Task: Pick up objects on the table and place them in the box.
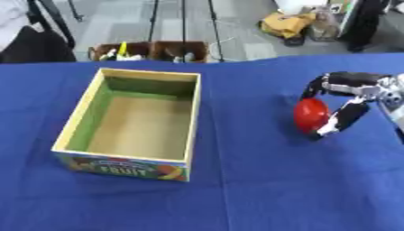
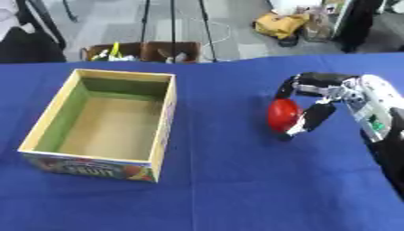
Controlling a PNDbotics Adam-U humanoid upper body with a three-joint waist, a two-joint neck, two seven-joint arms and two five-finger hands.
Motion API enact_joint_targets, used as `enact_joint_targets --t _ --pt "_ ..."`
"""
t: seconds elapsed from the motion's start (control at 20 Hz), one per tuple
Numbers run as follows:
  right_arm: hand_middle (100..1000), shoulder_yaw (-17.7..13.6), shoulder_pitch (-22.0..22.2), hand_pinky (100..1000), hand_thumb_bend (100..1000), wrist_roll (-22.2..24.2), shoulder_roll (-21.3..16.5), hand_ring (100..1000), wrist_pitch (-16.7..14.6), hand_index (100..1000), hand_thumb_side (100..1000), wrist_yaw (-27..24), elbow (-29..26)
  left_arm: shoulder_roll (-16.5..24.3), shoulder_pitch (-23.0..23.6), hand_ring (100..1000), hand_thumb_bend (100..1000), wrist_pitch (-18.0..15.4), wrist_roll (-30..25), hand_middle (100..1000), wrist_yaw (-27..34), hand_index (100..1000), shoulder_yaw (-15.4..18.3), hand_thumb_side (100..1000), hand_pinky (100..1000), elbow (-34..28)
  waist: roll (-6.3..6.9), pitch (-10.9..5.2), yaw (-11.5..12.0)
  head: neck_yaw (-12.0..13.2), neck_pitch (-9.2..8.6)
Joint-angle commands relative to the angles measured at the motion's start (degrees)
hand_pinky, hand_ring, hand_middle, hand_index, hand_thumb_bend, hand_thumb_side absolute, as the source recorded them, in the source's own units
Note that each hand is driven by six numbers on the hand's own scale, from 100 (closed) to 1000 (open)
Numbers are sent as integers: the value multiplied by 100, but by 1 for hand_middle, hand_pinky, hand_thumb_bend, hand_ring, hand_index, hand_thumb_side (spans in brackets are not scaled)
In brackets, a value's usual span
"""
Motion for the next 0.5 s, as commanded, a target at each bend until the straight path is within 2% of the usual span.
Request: enact_joint_targets --t 0.05,0.1,0.25,0.5 --pt "686 -65 -123 758 646 -52 -146 789 32 789 545 -49 -20 44 -29 393 100 -15 -21 451 -6 592 -20 870 370 -121 -2 -92 8 -19 -51" --pt "675 -64 -124 753 534 -53 -150 782 35 793 514 -41 -9 44 -29 393 100 -16 -22 451 -6 591 -21 871 370 -121 -2 -88 11 -23 -53" --pt "659 -78 -147 745 476 -4 -165 771 46 787 492 2 64 41 -27 392 100 -22 -31 451 -14 591 -26 871 369 -121 1 -67 23 -46 -67" --pt "643 -98 -172 736 431 76 -175 764 54 784 438 47 143 40 -28 392 100 -35 -40 451 -23 591 -33 871 368 -121 7 -45 34 -90 -93"
